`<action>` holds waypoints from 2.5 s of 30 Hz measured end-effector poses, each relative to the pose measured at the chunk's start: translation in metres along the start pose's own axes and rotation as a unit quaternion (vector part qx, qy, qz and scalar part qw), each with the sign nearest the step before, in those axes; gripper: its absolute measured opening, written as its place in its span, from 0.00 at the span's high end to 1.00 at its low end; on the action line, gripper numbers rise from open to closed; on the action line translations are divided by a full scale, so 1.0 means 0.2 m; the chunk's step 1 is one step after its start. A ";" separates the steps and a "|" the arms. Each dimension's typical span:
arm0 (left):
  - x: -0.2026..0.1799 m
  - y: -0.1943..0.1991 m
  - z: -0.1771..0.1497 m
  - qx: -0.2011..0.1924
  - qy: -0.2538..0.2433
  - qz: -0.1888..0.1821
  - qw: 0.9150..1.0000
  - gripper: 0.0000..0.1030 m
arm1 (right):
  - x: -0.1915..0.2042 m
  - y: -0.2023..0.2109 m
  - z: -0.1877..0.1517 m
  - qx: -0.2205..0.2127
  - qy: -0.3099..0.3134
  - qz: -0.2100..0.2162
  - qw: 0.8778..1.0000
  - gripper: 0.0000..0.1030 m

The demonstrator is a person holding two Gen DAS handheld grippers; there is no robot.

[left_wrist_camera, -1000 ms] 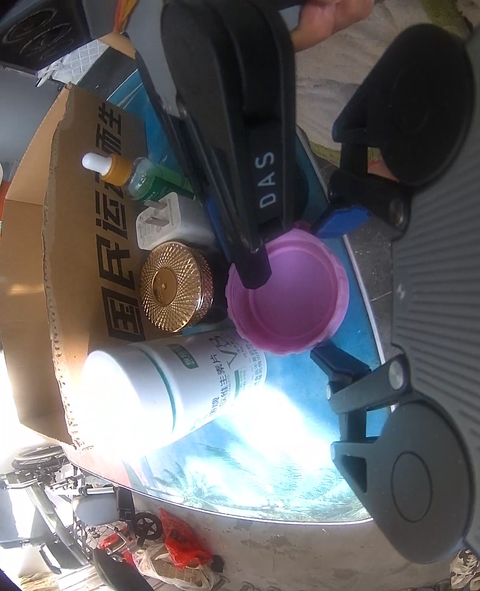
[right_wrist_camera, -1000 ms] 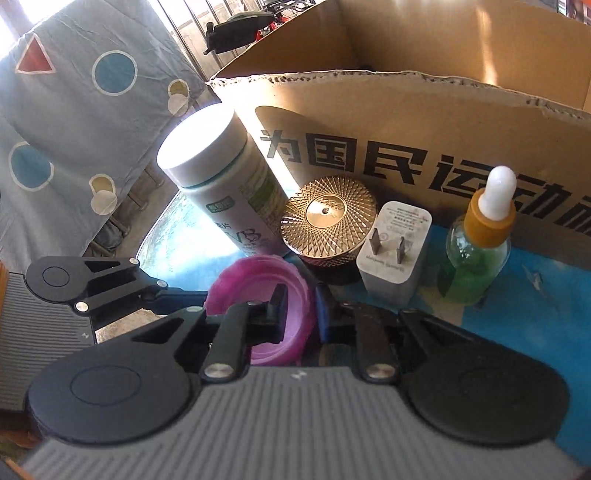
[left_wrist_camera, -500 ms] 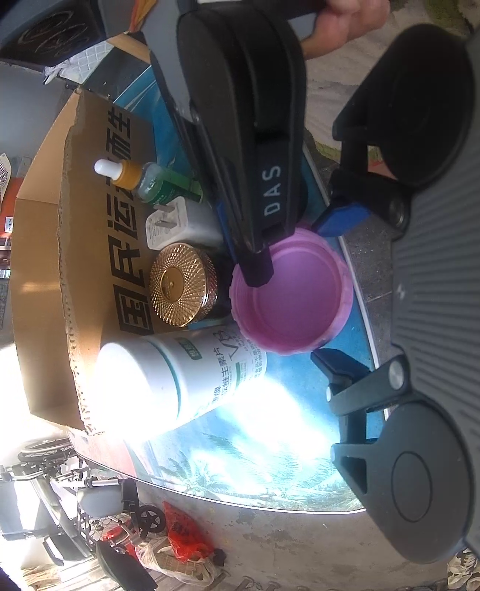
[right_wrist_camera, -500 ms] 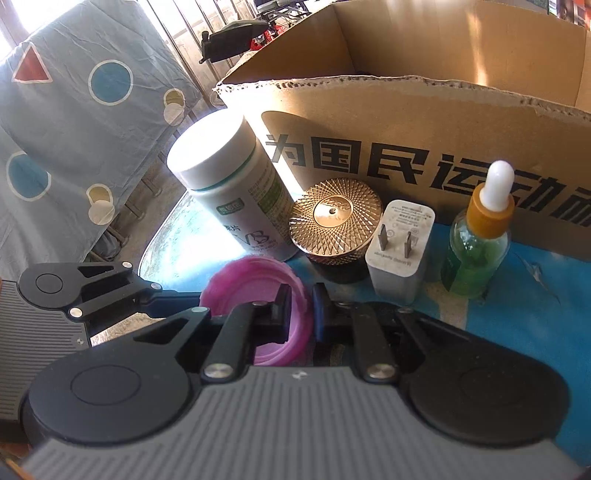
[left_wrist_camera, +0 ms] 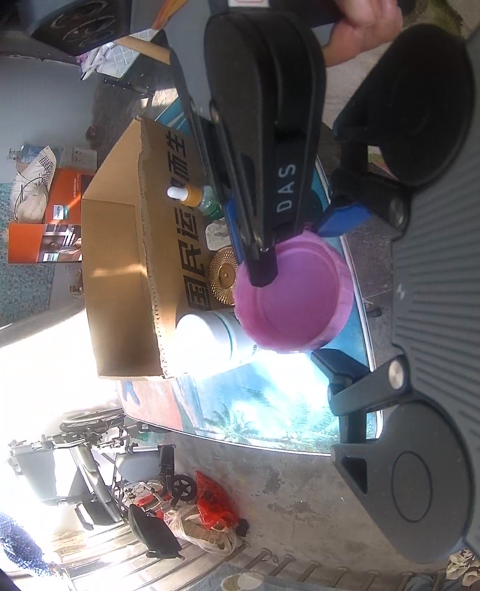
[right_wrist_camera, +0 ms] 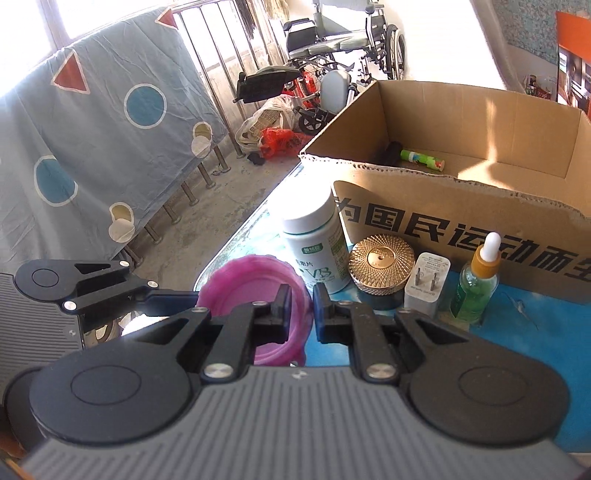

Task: Organize rigid objects
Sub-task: 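Carry the pink cup into the box and open the right gripper, then withdraw the right gripper from the box toward the black tape roll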

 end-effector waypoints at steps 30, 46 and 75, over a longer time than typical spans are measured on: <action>0.06 -0.21 1.06 0.054 -0.031 -0.066 0.996 0.34 | -0.79 0.08 0.89 0.089 -0.070 0.024 0.993 0.89; 0.10 -0.70 1.02 0.188 -0.064 -0.045 0.979 0.35 | -0.92 -0.62 0.75 0.298 -0.117 0.077 0.944 0.87; 0.15 -0.30 1.02 0.070 -0.037 -0.055 0.995 0.31 | -0.83 -0.29 0.89 0.183 -0.158 0.161 0.957 0.48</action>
Point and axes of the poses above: each gripper's, at about its wrist camera, not at the fingertips, and y roughly against the way its jaws point, x to its left, z to its top, the point moved 8 cm from there along -y, roughly the way its jaws point, and after that the axes turned 15 degrees about x, right-handed, at the moved point
